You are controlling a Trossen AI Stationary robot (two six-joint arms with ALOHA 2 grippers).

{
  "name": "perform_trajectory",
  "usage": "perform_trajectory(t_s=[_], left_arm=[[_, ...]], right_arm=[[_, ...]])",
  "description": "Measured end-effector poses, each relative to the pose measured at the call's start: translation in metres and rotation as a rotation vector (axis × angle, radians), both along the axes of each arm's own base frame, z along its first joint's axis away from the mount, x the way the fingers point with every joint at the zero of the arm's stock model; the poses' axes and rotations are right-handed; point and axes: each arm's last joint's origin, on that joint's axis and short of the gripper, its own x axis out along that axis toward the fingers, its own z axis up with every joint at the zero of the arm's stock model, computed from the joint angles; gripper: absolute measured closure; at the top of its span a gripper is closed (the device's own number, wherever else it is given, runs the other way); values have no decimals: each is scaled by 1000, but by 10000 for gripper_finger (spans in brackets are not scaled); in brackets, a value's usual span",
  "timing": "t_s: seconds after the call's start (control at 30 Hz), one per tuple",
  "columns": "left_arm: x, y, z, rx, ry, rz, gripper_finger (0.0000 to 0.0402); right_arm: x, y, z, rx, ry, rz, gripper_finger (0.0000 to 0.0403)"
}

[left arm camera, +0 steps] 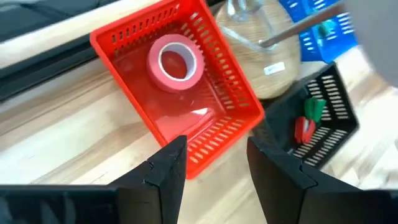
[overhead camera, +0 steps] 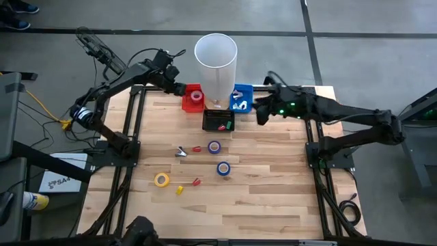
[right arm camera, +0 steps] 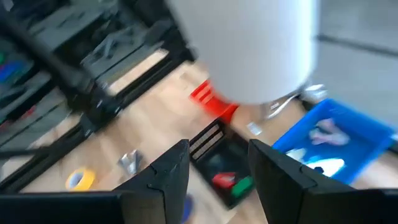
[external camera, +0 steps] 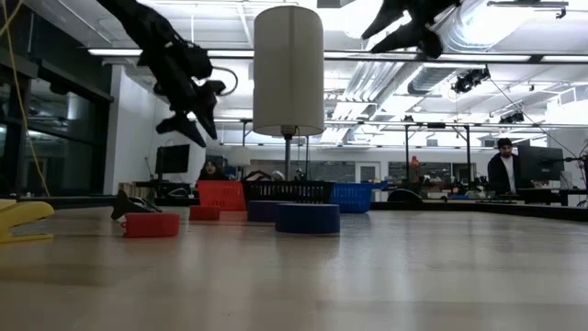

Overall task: Pick and place Stapler, Stapler remover, tape
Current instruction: Put the blue tape into the red bin

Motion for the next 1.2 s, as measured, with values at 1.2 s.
perform_trajectory(t_s=[1.2], left_arm=[[-7,-158,83,217,-3,-100,236]], right_arm=[[17,46,-31,144,192,139,247]])
